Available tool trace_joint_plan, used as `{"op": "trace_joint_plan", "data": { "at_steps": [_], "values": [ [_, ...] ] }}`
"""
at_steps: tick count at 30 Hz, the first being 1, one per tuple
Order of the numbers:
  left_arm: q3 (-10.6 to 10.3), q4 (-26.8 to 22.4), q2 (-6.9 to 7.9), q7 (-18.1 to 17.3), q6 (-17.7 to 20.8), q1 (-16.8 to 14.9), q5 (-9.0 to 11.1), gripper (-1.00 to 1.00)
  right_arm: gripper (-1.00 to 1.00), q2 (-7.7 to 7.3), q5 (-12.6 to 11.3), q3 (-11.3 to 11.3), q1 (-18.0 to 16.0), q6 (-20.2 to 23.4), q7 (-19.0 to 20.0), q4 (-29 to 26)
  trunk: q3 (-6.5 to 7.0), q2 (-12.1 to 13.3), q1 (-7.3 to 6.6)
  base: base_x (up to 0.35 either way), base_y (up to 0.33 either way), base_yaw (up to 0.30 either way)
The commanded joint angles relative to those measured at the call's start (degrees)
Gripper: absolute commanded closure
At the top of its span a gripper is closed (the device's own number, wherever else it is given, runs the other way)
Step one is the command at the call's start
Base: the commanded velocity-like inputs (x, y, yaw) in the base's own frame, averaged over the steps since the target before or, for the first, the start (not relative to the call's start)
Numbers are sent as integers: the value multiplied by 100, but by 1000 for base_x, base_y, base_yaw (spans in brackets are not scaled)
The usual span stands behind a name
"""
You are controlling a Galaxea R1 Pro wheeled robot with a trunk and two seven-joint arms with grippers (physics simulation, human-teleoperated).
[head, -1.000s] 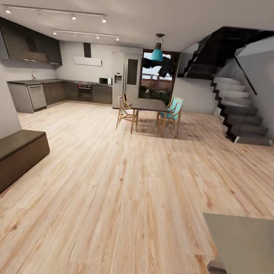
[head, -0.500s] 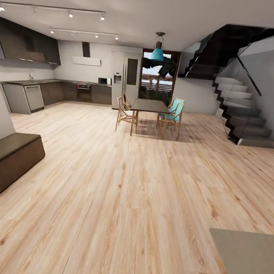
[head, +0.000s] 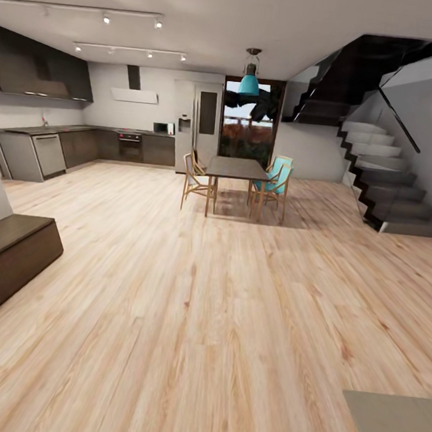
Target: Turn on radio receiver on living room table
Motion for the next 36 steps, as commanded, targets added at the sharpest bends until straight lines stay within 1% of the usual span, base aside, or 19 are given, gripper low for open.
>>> {"op": "trace_joint_plan", "data": {
  "at_steps": [1, 11, 14, 36],
  "values": [
    [0, 1, 0, 0, 0, 0, 0, -100, -100, 0, 0, 0, 0, 0, 0, 0, 0, 0, 0, 323, 0, 0],
    [0, -2, 0, 0, -1, 0, 0, -100, -100, 0, 0, 0, 0, 0, 0, -1, 0, 0, 0, 322, 0, 0],
    [0, -3, 0, 0, -1, 0, 0, -100, -100, 0, -7, -10, 0, 0, 0, -1, 0, 0, 0, 172, 0, -124],
    [5, 1, 0, 0, -1, 0, 0, -100, -100, 4, 0, -6, 0, 2, 0, -1, 0, 0, 0, 11, 0, -278]
  ]
}}
